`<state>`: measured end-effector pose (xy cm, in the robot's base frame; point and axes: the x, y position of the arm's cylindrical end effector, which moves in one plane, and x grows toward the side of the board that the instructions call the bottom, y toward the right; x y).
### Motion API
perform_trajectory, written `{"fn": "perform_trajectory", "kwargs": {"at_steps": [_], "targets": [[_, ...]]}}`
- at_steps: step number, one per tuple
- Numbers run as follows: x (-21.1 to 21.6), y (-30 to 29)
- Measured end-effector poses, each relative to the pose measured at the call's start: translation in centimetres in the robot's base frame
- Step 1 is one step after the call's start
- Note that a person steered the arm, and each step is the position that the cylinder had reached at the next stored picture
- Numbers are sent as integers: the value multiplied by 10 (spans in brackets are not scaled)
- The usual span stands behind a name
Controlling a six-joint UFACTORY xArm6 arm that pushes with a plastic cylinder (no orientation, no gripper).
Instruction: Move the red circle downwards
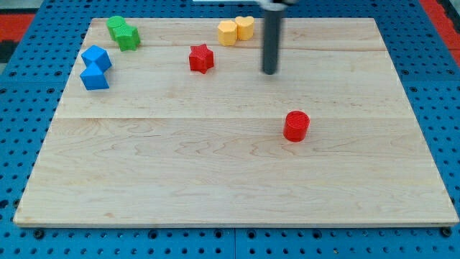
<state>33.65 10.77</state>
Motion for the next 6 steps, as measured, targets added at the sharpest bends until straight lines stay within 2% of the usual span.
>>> {"fn": "perform_trajectory", "kwargs": {"at_steps": [1, 2, 3, 4, 5, 6], "targets": [[69, 47], [164, 41], [157, -30], [96, -54], [105, -13], [158, 1]]}}
